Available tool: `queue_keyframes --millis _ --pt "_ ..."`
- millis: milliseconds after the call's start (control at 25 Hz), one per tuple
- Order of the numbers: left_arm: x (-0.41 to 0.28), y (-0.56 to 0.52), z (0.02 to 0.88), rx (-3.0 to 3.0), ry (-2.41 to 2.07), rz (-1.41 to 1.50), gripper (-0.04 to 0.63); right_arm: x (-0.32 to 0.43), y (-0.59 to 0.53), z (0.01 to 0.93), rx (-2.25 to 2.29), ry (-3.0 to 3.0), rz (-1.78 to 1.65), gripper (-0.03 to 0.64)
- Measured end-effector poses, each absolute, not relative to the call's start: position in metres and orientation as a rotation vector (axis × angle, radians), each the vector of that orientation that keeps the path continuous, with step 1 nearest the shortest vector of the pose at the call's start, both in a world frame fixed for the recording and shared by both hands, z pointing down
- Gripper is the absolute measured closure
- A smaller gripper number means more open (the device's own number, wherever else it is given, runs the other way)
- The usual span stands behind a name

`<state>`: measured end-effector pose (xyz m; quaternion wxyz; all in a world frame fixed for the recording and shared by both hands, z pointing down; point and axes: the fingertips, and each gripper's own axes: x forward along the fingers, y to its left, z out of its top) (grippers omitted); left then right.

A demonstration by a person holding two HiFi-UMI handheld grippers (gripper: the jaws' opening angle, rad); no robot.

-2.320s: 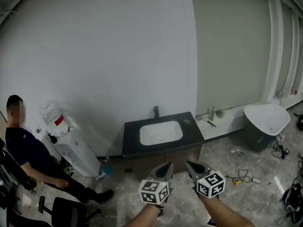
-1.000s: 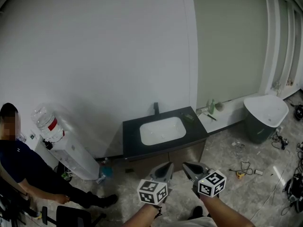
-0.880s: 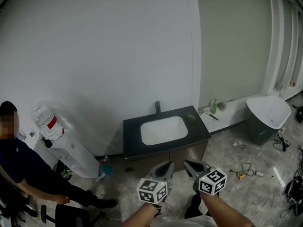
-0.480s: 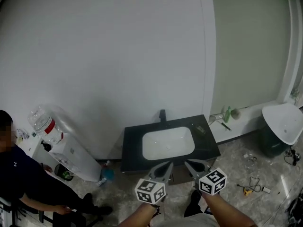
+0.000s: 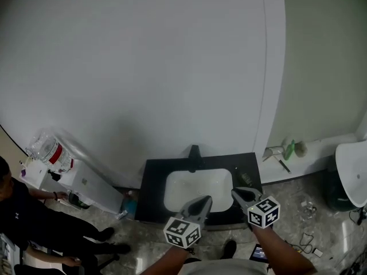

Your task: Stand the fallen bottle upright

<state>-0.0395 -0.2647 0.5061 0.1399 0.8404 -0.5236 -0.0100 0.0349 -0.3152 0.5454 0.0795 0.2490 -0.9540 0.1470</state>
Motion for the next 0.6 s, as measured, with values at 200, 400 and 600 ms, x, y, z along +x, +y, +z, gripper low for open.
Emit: queue_keyframes --millis 200,400,600 --pt "-0.038 -0.308 0.522 2.387 -1.51 -0.012 0.589 0.037 -0.376 0.581 0.678 -2.738 0.535 0.546" --pt "-0.043 -0.339 0.542 2.36 -1.486 -0.001 0.589 0.042 -0.433 0.639 0.627 -2.514 0.637 0.514" --pt "-0.049 -0.358 0.553 2.372 -1.431 0.014 0.589 0.044 -0.494 0.717 0.467 -2.164 0.744 0.489"
